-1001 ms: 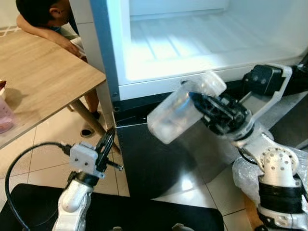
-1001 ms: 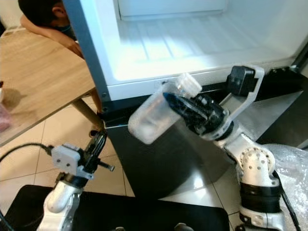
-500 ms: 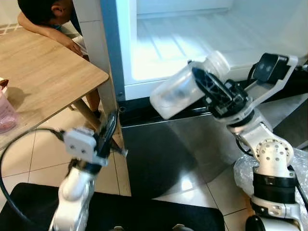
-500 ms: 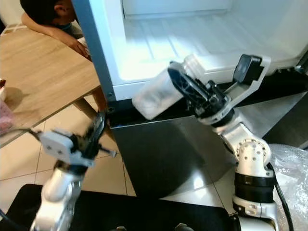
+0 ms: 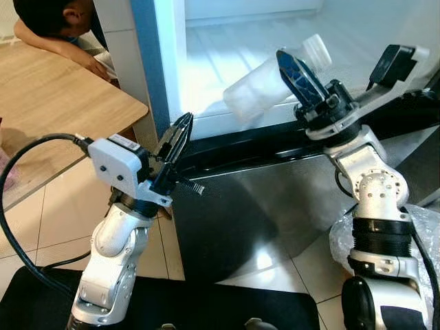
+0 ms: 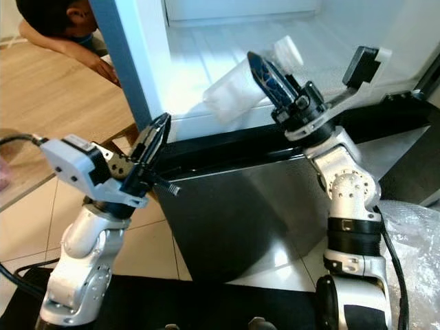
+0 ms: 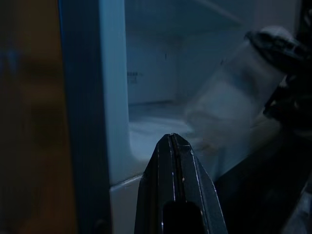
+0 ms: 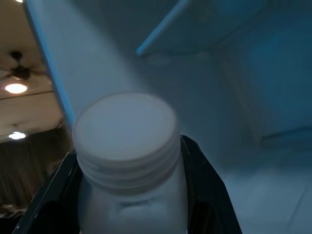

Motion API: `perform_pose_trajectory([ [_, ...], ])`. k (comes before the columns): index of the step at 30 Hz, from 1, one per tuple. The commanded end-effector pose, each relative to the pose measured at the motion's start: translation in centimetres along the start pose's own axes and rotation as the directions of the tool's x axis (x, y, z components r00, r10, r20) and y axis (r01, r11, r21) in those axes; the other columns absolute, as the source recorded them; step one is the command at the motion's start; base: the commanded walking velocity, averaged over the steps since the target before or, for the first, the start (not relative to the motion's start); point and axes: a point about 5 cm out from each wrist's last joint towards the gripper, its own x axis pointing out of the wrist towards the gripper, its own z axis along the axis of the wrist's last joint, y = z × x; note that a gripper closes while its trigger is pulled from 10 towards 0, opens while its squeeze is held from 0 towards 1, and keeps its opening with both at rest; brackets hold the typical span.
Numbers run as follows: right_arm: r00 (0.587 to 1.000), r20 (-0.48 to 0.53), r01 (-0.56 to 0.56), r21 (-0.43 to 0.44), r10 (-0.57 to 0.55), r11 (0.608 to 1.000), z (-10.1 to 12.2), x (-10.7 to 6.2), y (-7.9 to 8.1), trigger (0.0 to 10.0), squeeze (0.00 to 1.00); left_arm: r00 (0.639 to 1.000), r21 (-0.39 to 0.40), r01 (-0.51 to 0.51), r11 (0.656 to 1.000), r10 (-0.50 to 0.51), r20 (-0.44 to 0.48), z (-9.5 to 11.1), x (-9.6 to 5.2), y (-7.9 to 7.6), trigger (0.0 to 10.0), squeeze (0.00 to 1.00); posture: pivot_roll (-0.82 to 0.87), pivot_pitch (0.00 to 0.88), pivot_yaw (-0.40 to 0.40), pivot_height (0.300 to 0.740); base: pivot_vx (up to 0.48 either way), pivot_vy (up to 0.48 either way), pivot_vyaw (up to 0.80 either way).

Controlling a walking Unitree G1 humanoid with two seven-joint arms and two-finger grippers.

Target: Restocking fridge

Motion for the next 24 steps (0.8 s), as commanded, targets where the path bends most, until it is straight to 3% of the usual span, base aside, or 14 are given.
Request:
perform_pose_trajectory([
  [1, 0.996, -0.03, 0.083, -0.062, -0.085, 0.995, -0.1, -0.2, -1.4, 10.0, 0.0, 0.999, -0.015, 0.017, 1.0, -0.018, -0.033, -0.2, -0.1, -0.4, 10.0, 0.0, -0.11, 0.15, -0.018, 0.74, 0.0, 0.0, 0.0],
  [10, 0.984, -0.073, 0.147, -0.175, -0.162, 0.973, -0.9, 1.8, -3.3, 10.0, 0.0, 0.998, -0.027, 0.017, 1.0, -0.018, -0.055, -0.2, 0.2, -0.4, 10.0, 0.0, -0.11, 0.152, -0.015, 0.74, 0.0, 0.0, 0.0],
  [15, 0.982, -0.107, 0.13, -0.236, -0.158, 0.963, -2.0, 4.2, -3.8, 10.0, 0.0, 0.995, -0.036, -0.012, 0.999, 0.009, -0.099, -0.4, 0.3, 0.0, 10.0, 0.0, -0.11, 0.156, -0.017, 0.74, 0.0, 0.0, 0.0],
  [18, 0.98, -0.124, 0.121, -0.246, -0.155, 0.962, -2.9, 5.7, -3.7, 10.0, 0.0, 0.992, -0.02, -0.037, 0.999, 0.035, -0.119, -0.6, 0.3, 0.3, 10.0, 0.0, -0.11, 0.158, -0.022, 0.74, 0.0, 0.0, 0.0],
  [24, 0.979, -0.124, 0.13, -0.233, -0.162, 0.964, -4.1, 7.0, -3.4, 10.0, 0.0, 0.992, -0.025, -0.05, 0.998, 0.046, -0.116, -0.5, 0.4, 0.4, 10.0, 0.0, -0.1, 0.158, -0.023, 0.74, 0.0, 0.0, 0.0],
])
